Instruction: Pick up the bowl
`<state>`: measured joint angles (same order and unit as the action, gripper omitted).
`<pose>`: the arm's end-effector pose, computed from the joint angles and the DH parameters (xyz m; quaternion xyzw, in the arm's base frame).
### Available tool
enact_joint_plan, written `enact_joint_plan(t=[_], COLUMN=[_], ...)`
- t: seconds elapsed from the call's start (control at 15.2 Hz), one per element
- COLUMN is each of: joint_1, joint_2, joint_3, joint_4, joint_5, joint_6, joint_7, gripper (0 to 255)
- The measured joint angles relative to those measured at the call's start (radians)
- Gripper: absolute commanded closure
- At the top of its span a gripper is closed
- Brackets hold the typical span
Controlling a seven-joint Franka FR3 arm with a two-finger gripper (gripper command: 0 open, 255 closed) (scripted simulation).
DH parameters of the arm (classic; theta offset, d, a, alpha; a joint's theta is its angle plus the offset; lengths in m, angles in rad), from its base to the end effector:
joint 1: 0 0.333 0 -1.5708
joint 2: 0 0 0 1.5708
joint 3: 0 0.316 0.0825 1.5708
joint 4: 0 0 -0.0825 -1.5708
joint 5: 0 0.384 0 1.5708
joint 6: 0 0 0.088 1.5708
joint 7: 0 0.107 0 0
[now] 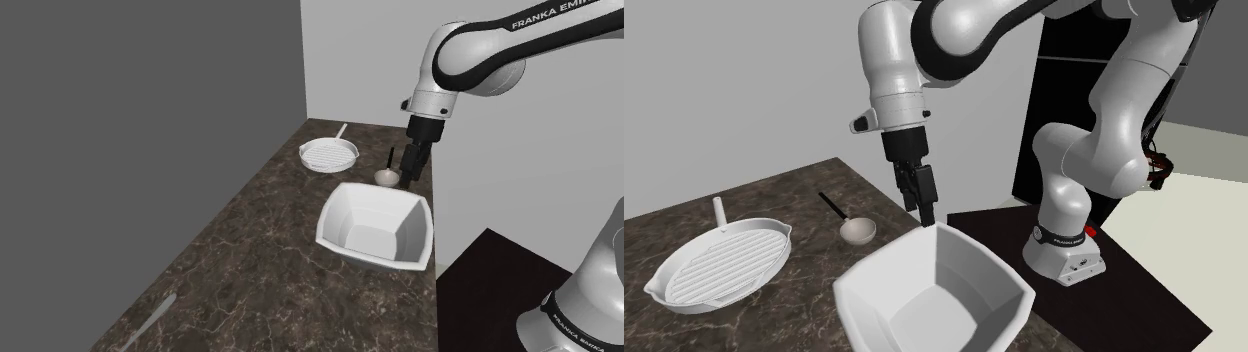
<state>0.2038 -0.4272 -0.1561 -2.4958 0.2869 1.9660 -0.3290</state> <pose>0.3977 0.0367 0.4299 -0.9766 -0.1317 0.0331 0.1665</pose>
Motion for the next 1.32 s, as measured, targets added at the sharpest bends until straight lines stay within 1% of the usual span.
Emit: enact_joint_plan(t=[0.4, 0.46, 1.12, 1.32], joint_1=[0.005, 0.006, 0.006, 0.005], joint_2=[0.037, 0.04, 0.043, 0.034], joint_3=[-0.006, -0.006, -0.006, -0.004], joint_4=[-0.052, -0.053, -0.053, -0.034], joint_5=[0.017, 0.018, 0.02, 0.015], joint_6=[0.081, 0.086, 0.09, 0.062], joint_7=[-0.035, -0.037, -0.039, -0.027], gripper=[0, 255, 255, 255])
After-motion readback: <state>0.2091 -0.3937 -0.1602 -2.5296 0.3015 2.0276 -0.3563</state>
